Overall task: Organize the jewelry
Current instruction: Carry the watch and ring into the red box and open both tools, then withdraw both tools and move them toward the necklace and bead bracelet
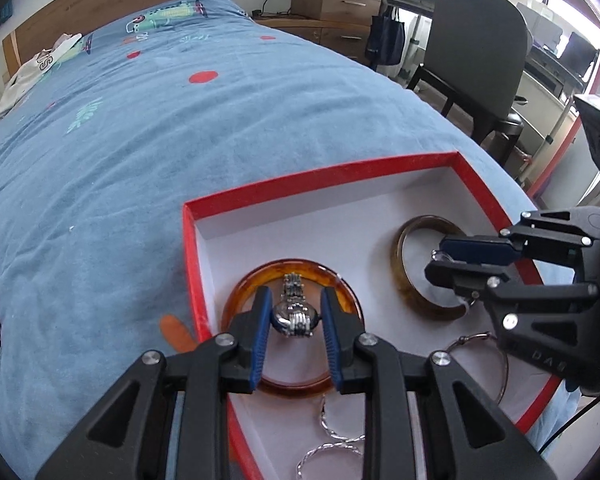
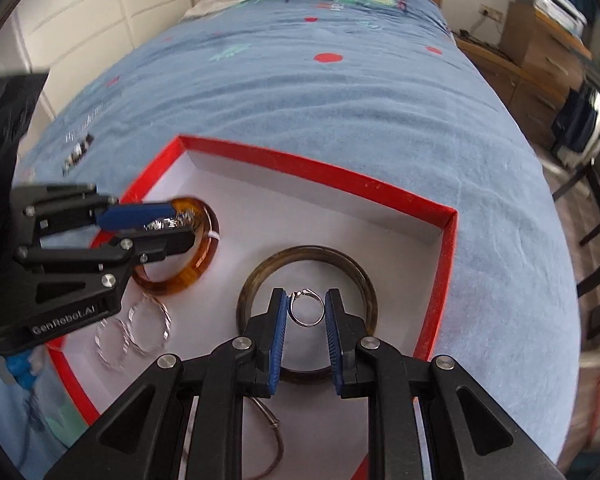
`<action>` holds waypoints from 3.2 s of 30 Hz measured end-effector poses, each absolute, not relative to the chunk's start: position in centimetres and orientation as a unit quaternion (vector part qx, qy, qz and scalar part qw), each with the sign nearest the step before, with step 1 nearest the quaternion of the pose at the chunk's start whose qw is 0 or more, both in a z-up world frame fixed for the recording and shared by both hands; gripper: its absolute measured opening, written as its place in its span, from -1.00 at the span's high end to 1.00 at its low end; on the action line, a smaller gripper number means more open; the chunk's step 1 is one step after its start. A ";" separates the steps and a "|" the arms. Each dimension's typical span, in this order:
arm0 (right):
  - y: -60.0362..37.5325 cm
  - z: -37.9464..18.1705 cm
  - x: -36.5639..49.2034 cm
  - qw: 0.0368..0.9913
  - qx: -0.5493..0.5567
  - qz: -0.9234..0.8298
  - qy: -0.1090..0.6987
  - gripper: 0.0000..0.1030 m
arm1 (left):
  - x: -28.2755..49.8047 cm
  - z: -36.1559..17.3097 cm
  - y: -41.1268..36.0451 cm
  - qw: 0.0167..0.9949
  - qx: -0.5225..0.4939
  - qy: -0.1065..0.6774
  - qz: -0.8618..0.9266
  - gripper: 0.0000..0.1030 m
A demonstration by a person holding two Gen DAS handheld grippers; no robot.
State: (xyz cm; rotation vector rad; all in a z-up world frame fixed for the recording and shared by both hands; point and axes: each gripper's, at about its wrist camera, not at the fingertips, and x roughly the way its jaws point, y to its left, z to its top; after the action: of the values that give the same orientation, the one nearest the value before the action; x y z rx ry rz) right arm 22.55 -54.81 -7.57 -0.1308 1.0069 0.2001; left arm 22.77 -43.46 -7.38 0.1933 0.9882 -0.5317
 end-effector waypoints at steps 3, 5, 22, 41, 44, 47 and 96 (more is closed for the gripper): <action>-54.6 -7.8 22.4 0.867 -0.083 0.096 0.482 0.62 | 22.7 -7.6 -43.7 0.842 0.097 0.469 -0.249 0.53; -54.7 -7.8 22.4 0.867 -0.083 0.099 0.481 0.61 | 22.8 -7.6 -43.7 0.842 0.097 0.469 -0.250 0.53; -56.4 -4.6 18.5 0.889 -0.034 0.084 0.449 0.22 | 20.8 -2.6 -40.6 0.849 0.070 0.458 -0.254 0.34; -51.4 2.9 7.9 0.921 0.006 0.067 0.385 0.02 | 10.3 5.7 -25.1 0.903 0.023 0.396 -0.165 0.13; -49.6 4.2 6.8 0.928 0.007 0.066 0.366 -0.10 | 9.1 7.0 -21.8 0.908 0.011 0.386 -0.160 0.13; -48.0 5.1 6.1 0.934 0.012 0.068 0.352 -0.11 | 7.9 8.0 -18.3 0.913 0.004 0.380 -0.151 0.13; -29.1 -1.2 19.8 0.903 0.006 0.158 0.399 -0.28 | 18.4 -1.3 0.8 0.912 -0.029 0.408 -0.034 -0.03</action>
State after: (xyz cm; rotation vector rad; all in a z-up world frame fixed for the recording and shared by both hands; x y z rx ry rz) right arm 19.79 -29.13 -1.20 0.0121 0.8252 0.3265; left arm 18.38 0.83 -1.27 -0.0593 0.8405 -0.0694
